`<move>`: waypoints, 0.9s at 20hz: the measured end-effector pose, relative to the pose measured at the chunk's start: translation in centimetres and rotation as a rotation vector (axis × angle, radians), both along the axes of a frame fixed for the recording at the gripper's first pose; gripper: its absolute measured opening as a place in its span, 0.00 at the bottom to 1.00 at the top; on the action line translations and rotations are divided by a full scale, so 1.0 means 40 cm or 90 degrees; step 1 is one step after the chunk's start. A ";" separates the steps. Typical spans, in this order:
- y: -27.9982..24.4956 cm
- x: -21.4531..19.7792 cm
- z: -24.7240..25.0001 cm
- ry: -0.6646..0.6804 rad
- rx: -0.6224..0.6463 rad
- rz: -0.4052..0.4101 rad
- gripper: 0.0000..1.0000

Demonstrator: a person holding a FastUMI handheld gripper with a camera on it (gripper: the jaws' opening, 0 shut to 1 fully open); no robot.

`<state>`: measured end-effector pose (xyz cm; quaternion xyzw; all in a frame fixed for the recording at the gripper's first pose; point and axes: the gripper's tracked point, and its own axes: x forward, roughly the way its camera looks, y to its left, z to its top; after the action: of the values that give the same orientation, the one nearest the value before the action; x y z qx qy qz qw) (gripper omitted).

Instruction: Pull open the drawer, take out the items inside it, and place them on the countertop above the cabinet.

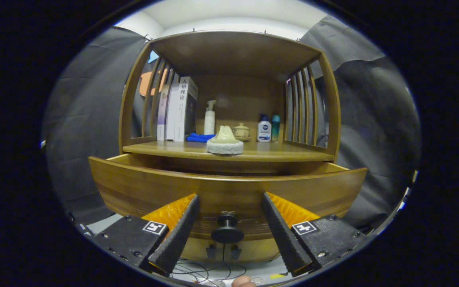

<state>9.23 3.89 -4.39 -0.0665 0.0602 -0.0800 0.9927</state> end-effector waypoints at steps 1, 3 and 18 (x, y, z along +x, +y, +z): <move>-0.001 0.013 0.001 0.001 0.003 0.000 1.00; -0.005 0.038 0.002 0.001 0.006 0.001 1.00; -0.032 0.198 0.011 0.008 0.013 0.006 1.00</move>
<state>17.16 2.59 -3.96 -0.0568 0.0667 -0.0742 0.9934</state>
